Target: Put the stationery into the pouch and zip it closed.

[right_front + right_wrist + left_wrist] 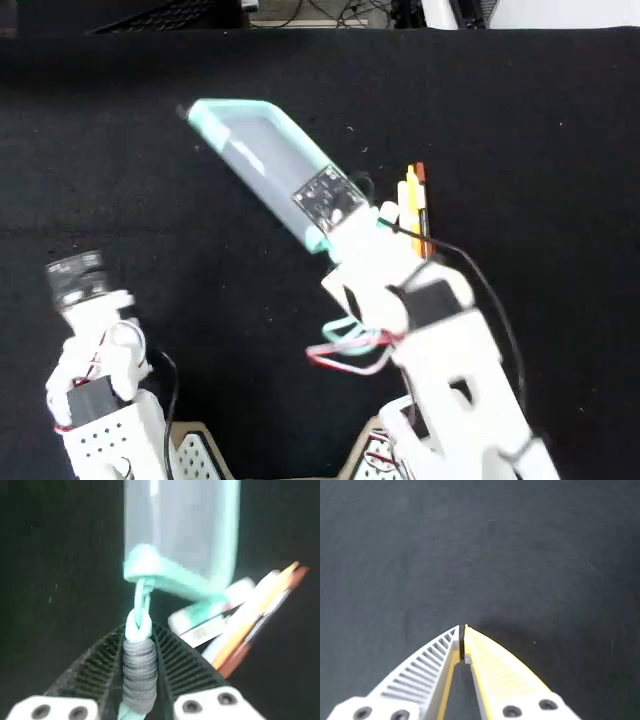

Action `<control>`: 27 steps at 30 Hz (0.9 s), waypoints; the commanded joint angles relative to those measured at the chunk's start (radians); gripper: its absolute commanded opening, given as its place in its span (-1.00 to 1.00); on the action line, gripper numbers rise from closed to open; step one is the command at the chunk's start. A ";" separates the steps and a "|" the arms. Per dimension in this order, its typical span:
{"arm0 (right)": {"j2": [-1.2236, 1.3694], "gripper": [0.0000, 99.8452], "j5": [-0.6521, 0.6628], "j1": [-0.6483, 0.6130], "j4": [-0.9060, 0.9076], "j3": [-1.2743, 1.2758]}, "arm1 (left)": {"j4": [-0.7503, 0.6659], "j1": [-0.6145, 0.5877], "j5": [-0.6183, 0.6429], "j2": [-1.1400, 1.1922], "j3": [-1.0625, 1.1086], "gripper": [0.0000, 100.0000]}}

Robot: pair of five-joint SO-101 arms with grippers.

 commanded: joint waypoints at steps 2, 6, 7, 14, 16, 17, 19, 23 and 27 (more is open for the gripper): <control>-0.102 -0.98 0.035 0.006 0.069 -0.137 | -0.227 0.058 -0.345 -0.012 -0.125 -0.94; -0.053 -0.98 0.034 0.008 0.137 -0.377 | -0.311 0.113 -0.130 -0.008 -0.325 -0.93; -0.031 -0.98 0.034 0.006 0.153 -0.447 | -0.311 0.128 -0.075 0.005 -0.374 -0.93; 0.217 -0.98 0.038 0.003 0.324 -0.892 | -0.384 0.211 0.089 0.407 -0.707 -0.93; 0.280 -0.98 0.038 -0.014 0.341 -0.972 | -0.368 0.243 0.115 0.603 -0.828 -0.93; 0.308 -0.98 0.038 -0.031 0.344 -1.004 | -0.342 0.269 0.120 0.701 -0.888 -0.93; 0.354 -0.98 0.038 -0.060 0.344 -1.055 | -0.245 0.315 0.117 0.882 -1.006 -0.93; 0.418 -0.98 0.038 -0.155 0.342 -1.110 | 0.005 0.340 0.138 1.155 -1.231 -0.93; 0.466 -0.98 0.038 -0.178 0.334 -1.112 | 0.133 0.331 0.221 1.249 -1.365 -0.93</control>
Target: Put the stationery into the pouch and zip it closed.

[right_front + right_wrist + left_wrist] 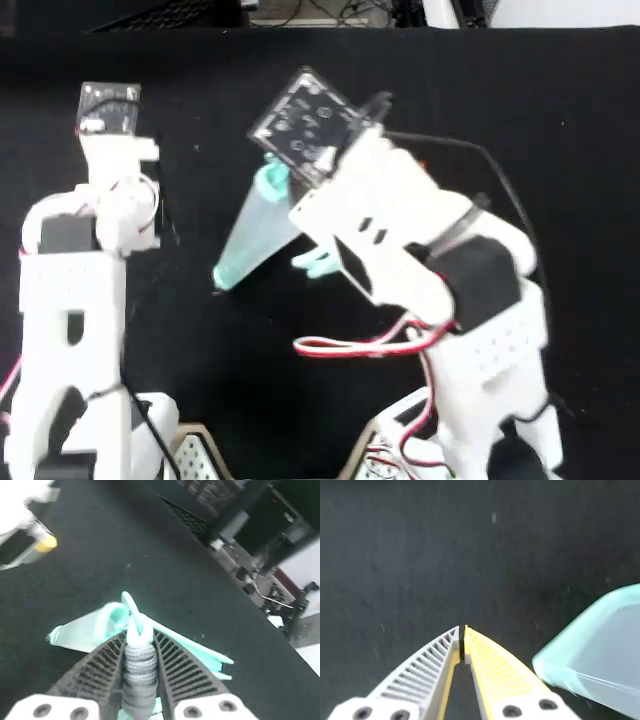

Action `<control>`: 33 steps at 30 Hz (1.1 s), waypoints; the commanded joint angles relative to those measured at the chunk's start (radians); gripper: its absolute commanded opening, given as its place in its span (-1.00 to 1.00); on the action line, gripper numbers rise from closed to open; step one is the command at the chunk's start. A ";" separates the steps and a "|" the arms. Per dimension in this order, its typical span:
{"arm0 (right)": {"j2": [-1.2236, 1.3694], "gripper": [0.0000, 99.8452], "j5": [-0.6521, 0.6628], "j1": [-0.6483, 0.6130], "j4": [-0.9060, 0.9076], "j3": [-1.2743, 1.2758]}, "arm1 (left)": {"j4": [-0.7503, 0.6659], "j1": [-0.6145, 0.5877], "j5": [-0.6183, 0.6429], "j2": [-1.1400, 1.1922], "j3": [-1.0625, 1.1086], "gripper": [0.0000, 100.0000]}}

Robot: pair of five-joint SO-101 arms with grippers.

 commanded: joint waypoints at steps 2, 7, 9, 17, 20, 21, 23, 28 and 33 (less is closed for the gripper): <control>0.044 -0.98 0.011 -0.021 -0.006 -0.050 | 0.086 0.007 0.063 0.052 -0.131 -0.89; 0.068 -0.98 0.011 -0.023 -0.040 -0.015 | 0.094 0.004 0.107 0.046 -0.131 -0.66; 0.074 -0.98 0.011 -0.023 -0.078 0.021 | 0.123 0.005 0.107 0.006 -0.137 -0.63; 0.076 -0.98 0.005 -0.034 -0.281 0.177 | 0.167 0.013 0.107 -0.388 -0.039 -0.64; 0.076 -0.98 0.002 -0.037 -0.311 0.199 | 0.110 0.013 0.110 -0.505 0.047 -0.59; 0.076 -0.98 0.000 -0.037 -0.325 0.208 | 0.087 0.013 0.115 -0.529 0.074 -0.57; 0.076 -0.98 -0.023 -0.037 -0.359 0.228 | 0.051 0.013 0.173 -0.580 0.110 -0.54; 0.071 -0.98 -0.069 -0.037 -0.462 0.306 | -0.031 0.013 0.359 -0.667 0.133 -0.52; 0.070 -0.98 -0.069 -0.041 -0.543 0.380 | -0.084 0.015 0.427 -0.690 0.176 -0.52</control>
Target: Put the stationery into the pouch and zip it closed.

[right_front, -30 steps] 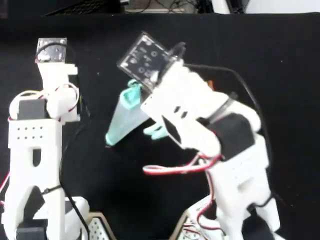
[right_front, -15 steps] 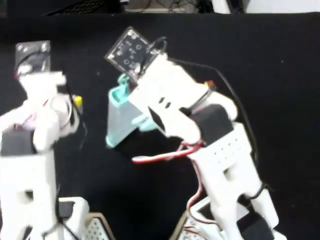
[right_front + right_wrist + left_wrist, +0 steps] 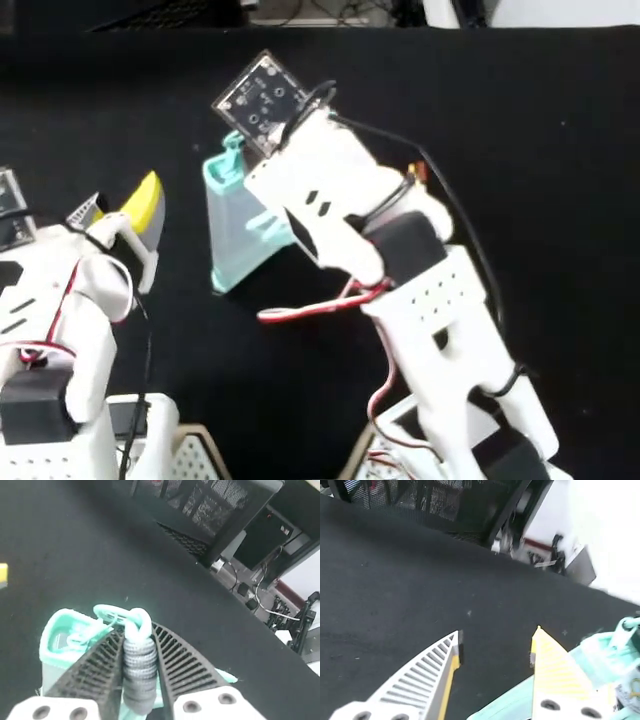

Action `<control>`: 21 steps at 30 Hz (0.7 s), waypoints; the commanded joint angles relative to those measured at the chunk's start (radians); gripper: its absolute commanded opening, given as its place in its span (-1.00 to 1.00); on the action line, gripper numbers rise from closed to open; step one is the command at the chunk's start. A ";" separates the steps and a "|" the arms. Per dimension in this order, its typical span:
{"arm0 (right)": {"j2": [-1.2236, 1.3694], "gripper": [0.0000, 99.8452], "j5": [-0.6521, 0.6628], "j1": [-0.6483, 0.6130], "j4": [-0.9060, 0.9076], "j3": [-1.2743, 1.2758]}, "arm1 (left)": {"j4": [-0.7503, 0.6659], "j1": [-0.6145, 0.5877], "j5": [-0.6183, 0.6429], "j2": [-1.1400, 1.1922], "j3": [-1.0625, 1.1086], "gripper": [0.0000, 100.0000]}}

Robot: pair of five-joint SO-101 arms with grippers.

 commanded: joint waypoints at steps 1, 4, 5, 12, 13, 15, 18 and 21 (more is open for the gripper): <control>0.015 -0.98 -0.003 -0.021 -0.068 0.076 | -0.038 0.015 0.029 -0.008 -0.001 -0.52; 0.015 -0.98 -0.002 -0.046 -0.147 0.140 | -0.037 0.061 0.029 -0.005 0.007 -0.52; 0.013 -0.98 -0.002 -0.052 -0.169 0.156 | -0.035 0.077 0.029 -0.003 0.007 -0.52; -0.166 -0.98 -0.002 -0.066 -0.206 0.237 | -0.032 0.107 0.031 -0.009 -0.001 -0.52; -0.196 -0.98 -0.002 -0.072 -0.206 0.246 | -0.032 0.107 0.031 -0.009 -0.001 -0.52; -0.234 -0.98 -0.002 -0.080 -0.206 0.262 | -0.034 0.107 0.031 -0.009 -0.002 -0.52; -0.242 -0.98 0.021 -0.106 -0.206 0.271 | -0.032 0.107 0.032 -0.011 -0.021 -0.52; -0.223 -0.98 0.063 -0.106 -0.206 0.283 | -0.029 0.105 0.068 -0.012 -0.038 -0.52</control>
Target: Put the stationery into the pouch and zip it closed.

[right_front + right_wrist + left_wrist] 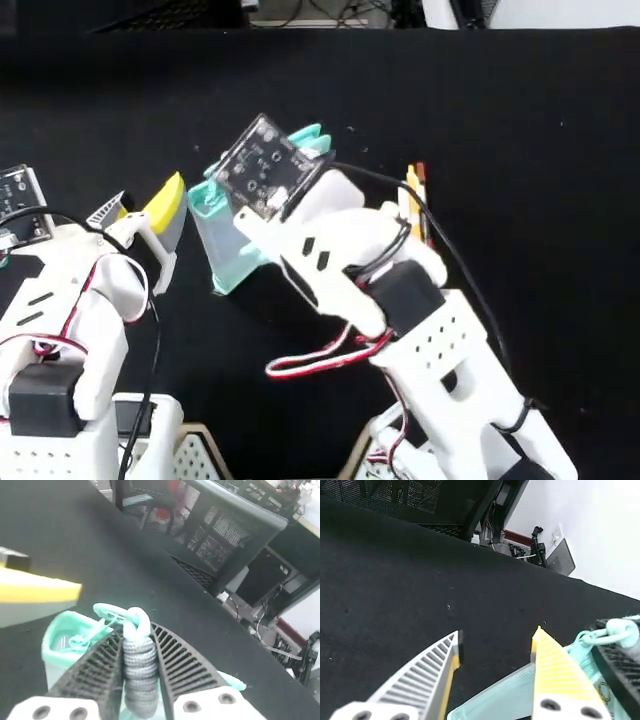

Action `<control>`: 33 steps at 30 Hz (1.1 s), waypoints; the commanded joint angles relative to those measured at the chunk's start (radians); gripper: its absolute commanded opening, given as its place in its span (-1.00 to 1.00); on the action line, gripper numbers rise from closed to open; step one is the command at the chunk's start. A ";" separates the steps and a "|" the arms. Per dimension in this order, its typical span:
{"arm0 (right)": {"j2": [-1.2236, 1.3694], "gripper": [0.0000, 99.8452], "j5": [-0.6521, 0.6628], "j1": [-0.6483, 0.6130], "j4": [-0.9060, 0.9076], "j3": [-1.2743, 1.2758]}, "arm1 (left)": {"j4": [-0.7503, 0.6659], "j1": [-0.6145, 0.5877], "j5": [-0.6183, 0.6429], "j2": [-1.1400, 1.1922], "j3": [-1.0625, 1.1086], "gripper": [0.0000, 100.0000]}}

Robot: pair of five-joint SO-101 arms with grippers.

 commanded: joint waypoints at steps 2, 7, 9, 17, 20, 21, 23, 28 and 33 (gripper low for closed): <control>0.004 -0.98 0.034 -0.009 -0.020 0.005 | -0.018 0.013 0.074 -0.009 -0.051 -0.52; 0.024 -0.98 0.034 -0.009 -0.035 0.010 | 0.037 0.036 0.081 -0.021 -0.068 -0.51; 0.033 -0.98 0.034 -0.009 -0.038 0.012 | 0.035 0.048 0.081 -0.052 -0.067 -0.51; 0.067 -0.98 0.034 -0.009 -0.051 0.015 | 0.021 0.050 0.084 -0.140 -0.056 -0.51; 0.070 -0.98 0.034 -0.009 -0.051 0.015 | -0.060 0.053 0.084 -0.121 0.021 -0.51; 0.070 -0.98 0.035 -0.009 -0.051 0.015 | -0.092 0.059 0.084 -0.118 0.054 -0.51; 0.070 -0.98 0.035 -0.009 -0.051 0.015 | -0.155 0.116 0.081 -0.118 0.122 -0.51; 0.065 -0.98 0.035 -0.003 -0.049 0.015 | -0.212 0.186 0.080 -0.121 0.194 -0.51; 0.065 -0.98 0.035 -0.003 -0.051 0.015 | -0.204 0.182 0.080 -0.123 0.197 -0.52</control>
